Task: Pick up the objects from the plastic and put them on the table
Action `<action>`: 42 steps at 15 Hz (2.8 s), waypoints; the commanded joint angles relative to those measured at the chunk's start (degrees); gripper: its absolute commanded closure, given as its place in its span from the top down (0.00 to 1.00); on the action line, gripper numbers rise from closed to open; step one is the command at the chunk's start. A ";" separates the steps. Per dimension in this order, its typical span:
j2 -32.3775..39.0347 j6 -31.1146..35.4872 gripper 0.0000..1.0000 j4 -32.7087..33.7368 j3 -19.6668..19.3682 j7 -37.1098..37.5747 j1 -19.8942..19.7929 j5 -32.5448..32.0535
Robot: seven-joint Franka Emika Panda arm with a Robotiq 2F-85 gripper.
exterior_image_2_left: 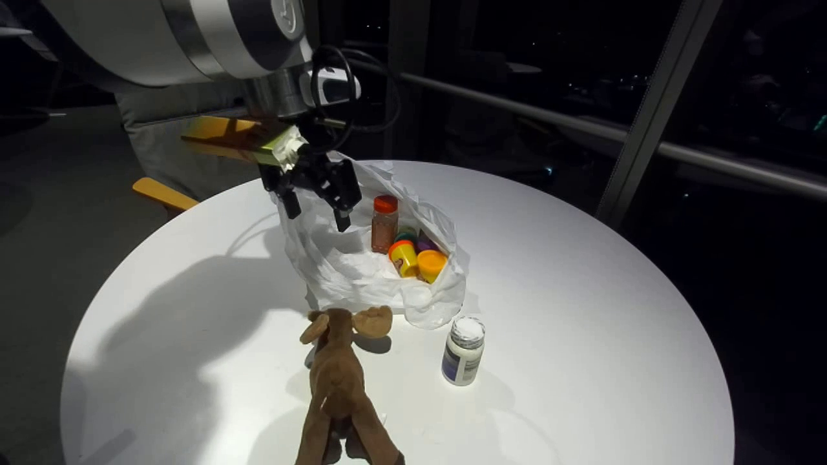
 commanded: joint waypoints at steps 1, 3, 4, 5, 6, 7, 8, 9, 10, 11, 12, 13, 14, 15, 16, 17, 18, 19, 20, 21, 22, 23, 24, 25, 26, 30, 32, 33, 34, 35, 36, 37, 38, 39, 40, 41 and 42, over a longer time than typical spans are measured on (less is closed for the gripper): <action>6.83 1.41 1.00 8.26 -1.98 -1.77 2.41 6.09; 9.37 1.91 1.00 12.00 -4.14 -1.18 4.13 6.47; 10.37 2.17 1.00 13.66 -5.48 -0.80 5.23 5.88; 11.62 2.49 1.00 15.50 -7.00 -0.60 6.19 5.14; 12.74 2.98 1.00 17.17 -8.41 -0.40 7.12 4.70; 13.57 3.01 1.00 18.55 -9.10 -0.71 7.51 5.10; 14.62 3.03 1.00 20.02 -9.94 -0.85 7.90 5.21; 15.58 2.99 1.00 21.27 -10.40 -1.14 8.04 5.46; 16.27 2.79 1.00 22.37 -10.72 -1.36 8.14 5.69; 17.21 2.67 1.00 23.61 -11.12 -1.42 8.22 5.79; 18.01 2.62 1.00 24.63 -11.31 -1.56 8.12 5.99; 18.73 2.62 1.00 25.64 -11.69 -1.51 8.21 5.96; 19.36 2.60 1.00 26.49 -11.99 -1.51 8.23 5.97; 19.97 2.44 1.00 27.46 -12.13 -1.62 8.11 6.12; 20.54 2.36 1.00 28.19 -12.31 -1.76 7.97 6.20; 20.95 2.20 0.88 28.83 -12.22 -2.07 7.71 6.43; 21.43 2.15 0.73 29.50 -12.37 -2.21 7.65 6.44; 21.67 1.96 0.66 29.85 -12.12 -2.59 7.36 6.71; 21.93 1.86 0.58 30.24 -12.00 -2.83 7.19 6.88; 22.02 1.89 0.49 30.29 -11.89 -3.02 7.10 7.04; 22.12 1.93 0.42 30.36 -11.90 -3.22 7.09 7.16; 22.13 1.82 0.34 30.37 -11.82 -3.52 7.05 7.33; 21.95 1.83 0.27 30.31 -11.82 -3.59 7.09 7.40; 21.67 1.75 0.25 30.12 -11.78 -3.70 7.06 7.54; 21.15 1.70 0.25 29.41 -11.68 -3.78 7.10 7.70; 18.05 -0.02 0.25 26.36 -12.34 -3.05 8.09 7.72; 15.71 -1.75 0.25 23.92 -13.91 -1.86 9.68 6.43; 14.05 -2.73 0.25 22.15 -14.86 -1.10 10.67 5.59; 12.67 -3.83 0.25 20.85 -15.27 -0.58 11.25 5.32; 10.84 -4.45 0.25 18.86 -15.64 -0.21 11.90 4.87; 9.12 -4.67 0.25 17.03 -16.07 0.32 12.61 4.16; 6.89 -5.01 0.25 14.80 -16.78 1.44 13.69 3.10; 4.88 -5.54 0.25 12.77 -17.31 2.46 14.58 1.89; 2.29 -5.79 0.25 10.01 -17.80 3.81 15.53 0.38; -0.04 -6.37 0.25 7.44 -17.60 5.67 16.78 -1.19; -2.97 -6.76 0.25 4.38 -17.20 6.97 17.37 -2.80; -5.39 -6.53 0.25 1.53 -16.74 8.61 17.86 -4.64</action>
